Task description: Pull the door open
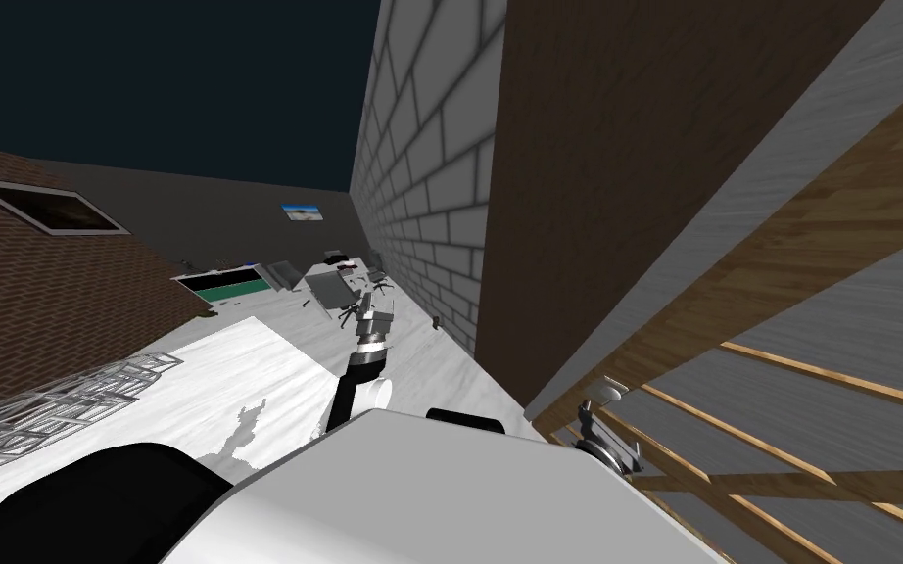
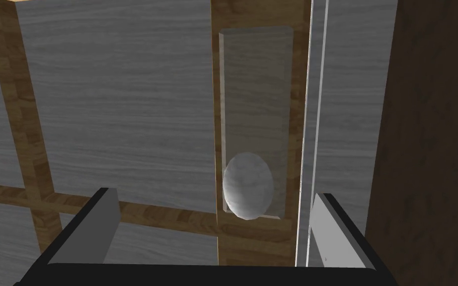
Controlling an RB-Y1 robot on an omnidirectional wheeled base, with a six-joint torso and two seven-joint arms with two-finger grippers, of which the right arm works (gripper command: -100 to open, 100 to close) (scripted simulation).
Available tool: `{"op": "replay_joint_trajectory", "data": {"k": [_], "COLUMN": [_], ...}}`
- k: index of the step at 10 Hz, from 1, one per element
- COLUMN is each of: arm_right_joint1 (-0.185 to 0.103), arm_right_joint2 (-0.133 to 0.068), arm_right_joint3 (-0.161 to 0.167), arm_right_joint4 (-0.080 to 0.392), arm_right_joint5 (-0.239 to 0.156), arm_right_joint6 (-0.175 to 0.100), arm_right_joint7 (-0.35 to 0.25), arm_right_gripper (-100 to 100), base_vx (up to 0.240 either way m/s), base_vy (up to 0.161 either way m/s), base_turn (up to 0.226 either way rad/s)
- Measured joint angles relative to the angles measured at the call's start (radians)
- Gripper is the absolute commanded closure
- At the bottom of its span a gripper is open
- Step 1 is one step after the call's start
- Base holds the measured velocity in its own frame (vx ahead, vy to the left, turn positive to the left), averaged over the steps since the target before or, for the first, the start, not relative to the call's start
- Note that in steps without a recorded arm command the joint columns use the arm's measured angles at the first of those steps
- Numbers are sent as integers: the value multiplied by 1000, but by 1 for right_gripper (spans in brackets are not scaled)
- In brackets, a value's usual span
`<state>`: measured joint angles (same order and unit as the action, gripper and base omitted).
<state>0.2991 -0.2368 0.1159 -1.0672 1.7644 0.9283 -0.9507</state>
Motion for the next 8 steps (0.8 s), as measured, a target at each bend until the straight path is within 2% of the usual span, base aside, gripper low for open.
{"op": "replay_joint_trajectory", "data": {"k": [4,6,8], "arm_right_joint1": [-17,-25,-36], "arm_right_joint2": [2,2,4], "arm_right_joint3": [7,11,13], "arm_right_joint4": [41,59,77], "arm_right_joint5": [76,112,147], "arm_right_joint6": [56,82,107], "arm_right_joint7": [-35,-52,-67], "arm_right_gripper": [-100,-100,-100], "base_vx": [-146,-145,-161], "base_vy": [-88,-35,28], "base_turn": [203,186,201]}}
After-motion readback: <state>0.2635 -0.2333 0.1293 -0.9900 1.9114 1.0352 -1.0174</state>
